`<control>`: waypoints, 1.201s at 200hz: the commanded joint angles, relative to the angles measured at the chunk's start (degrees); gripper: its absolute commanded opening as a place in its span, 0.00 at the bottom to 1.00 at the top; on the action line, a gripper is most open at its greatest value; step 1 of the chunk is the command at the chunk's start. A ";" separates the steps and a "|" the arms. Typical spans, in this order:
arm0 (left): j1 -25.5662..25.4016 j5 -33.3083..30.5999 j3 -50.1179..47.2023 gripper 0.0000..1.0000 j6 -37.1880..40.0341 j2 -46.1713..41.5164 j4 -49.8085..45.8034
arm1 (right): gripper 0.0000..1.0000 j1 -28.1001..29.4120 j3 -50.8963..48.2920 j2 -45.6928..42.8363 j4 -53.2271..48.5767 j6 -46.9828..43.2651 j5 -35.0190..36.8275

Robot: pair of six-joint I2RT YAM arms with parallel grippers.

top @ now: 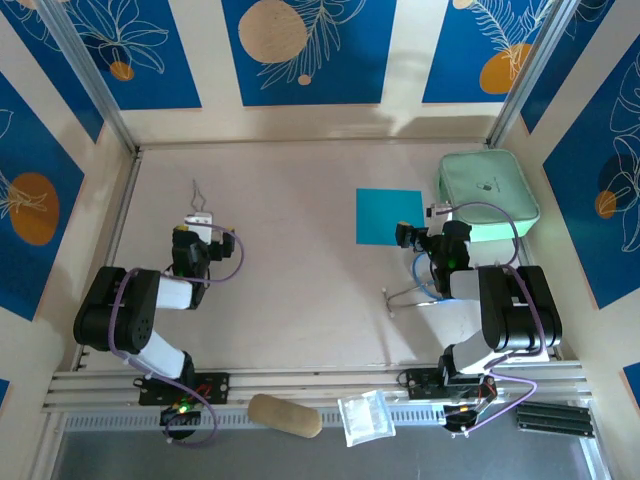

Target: Fold a paper plane with a square sheet of paper (pick it up from the middle)

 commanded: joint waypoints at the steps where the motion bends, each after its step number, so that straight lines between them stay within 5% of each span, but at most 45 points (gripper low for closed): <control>1: 0.72 0.61 0.42 0.99 0.14 0.24 1.06 | 0.99 -0.05 0.91 0.34 0.77 0.14 0.55; 203: 0.75 2.44 0.52 1.00 0.70 0.20 0.76 | 0.99 -0.28 0.71 0.17 1.04 0.25 0.02; 240: 0.72 1.88 0.02 1.00 0.79 -0.27 1.49 | 0.99 -0.75 2.98 -3.91 -6.07 0.72 -0.42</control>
